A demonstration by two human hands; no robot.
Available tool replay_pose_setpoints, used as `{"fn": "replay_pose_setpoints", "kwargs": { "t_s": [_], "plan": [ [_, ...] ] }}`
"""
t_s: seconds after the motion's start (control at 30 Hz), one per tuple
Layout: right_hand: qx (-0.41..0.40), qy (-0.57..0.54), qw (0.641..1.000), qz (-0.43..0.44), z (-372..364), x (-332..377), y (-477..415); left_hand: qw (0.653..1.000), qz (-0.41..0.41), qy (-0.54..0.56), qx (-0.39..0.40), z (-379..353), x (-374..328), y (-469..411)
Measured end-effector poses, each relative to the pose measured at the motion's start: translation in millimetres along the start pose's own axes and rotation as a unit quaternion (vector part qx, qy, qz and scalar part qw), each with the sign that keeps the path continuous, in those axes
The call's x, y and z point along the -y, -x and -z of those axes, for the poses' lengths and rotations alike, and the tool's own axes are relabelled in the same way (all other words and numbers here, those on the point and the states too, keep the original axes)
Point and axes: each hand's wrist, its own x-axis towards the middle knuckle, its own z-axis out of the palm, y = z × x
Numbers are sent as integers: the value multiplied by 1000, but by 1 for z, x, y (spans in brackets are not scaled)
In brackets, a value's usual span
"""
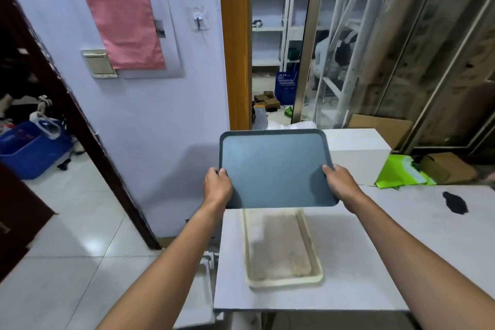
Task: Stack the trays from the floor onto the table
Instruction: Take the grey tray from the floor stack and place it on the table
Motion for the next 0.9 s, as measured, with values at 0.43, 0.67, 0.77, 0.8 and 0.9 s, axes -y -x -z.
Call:
{"fn": "replay_pose_setpoints", "kwargs": {
  "t_s": [0.43, 0.67, 0.77, 0.8, 0.9],
  "plan": [
    [-70, -5, 997, 17, -2, -5, 17, 992, 50, 103, 48, 0, 10, 19],
    [-115, -37, 993, -13, -22, -24, 28, 929, 187, 316, 57, 7, 13, 26],
    [-139, -68, 987, -35, -37, -26, 35, 895, 220, 381, 69, 4, 10, 32],
    [-146, -78, 985, -44, -42, -25, 37, 893, 221, 384, 80, 2, 6, 37],
    [-160, -100, 980, -67, -60, -19, 51, 899, 212, 368, 111, -12, -2, 52]
  ]
}}
